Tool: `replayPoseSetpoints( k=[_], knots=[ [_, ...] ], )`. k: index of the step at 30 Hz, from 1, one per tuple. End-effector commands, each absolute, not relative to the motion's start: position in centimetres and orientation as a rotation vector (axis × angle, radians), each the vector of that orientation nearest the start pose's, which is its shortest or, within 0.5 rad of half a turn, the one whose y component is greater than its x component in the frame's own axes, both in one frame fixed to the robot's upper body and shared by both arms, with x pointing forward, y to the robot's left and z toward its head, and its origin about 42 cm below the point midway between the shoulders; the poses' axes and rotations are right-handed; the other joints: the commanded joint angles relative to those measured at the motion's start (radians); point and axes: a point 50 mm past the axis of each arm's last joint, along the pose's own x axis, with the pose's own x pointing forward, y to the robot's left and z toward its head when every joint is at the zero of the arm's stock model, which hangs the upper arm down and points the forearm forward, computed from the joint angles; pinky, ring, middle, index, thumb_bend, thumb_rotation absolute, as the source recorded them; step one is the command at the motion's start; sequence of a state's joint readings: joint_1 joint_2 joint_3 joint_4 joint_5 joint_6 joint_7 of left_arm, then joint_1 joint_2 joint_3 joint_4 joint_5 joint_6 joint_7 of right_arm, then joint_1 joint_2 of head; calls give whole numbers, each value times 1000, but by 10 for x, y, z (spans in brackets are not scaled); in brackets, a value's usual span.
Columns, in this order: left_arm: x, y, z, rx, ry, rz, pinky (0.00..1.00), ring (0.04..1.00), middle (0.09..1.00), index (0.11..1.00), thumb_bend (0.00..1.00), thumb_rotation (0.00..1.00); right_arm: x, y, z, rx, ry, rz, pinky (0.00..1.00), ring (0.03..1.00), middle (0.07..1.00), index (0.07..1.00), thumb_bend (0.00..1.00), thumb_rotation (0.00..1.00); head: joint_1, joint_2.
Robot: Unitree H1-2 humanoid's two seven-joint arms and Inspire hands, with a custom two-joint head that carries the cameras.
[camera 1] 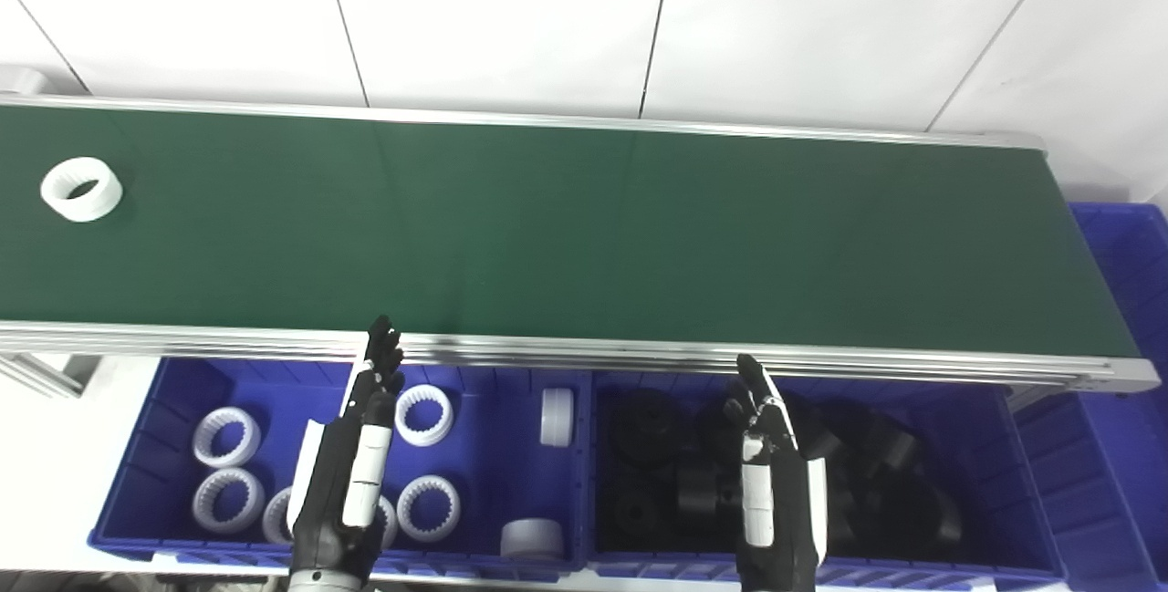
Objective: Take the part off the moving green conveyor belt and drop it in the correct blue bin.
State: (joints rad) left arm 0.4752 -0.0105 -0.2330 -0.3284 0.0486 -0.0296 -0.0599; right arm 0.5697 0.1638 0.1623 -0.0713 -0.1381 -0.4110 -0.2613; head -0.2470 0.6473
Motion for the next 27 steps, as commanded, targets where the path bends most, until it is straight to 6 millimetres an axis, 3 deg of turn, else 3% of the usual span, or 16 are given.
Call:
replayPoseSetpoints(
  k=[1, 12, 27],
  knots=[
    [132, 166, 102, -26, 62, -167, 1000, 1000, 1000, 1000, 643, 986, 94, -146, 59, 82, -24, -287, 887, 907, 928, 891, 680, 967, 1, 0],
    [131, 165, 102, -43, 58, -171, 1000, 1000, 1000, 1000, 657, 984, 95, -148, 59, 76, -26, -285, 877, 900, 924, 886, 720, 985, 1, -2],
    [121, 162, 104, -86, 45, -144, 1000, 1000, 1000, 1000, 576, 990, 108, -155, 56, 43, -52, -245, 885, 908, 922, 912, 712, 982, -4, -2]
  ],
)
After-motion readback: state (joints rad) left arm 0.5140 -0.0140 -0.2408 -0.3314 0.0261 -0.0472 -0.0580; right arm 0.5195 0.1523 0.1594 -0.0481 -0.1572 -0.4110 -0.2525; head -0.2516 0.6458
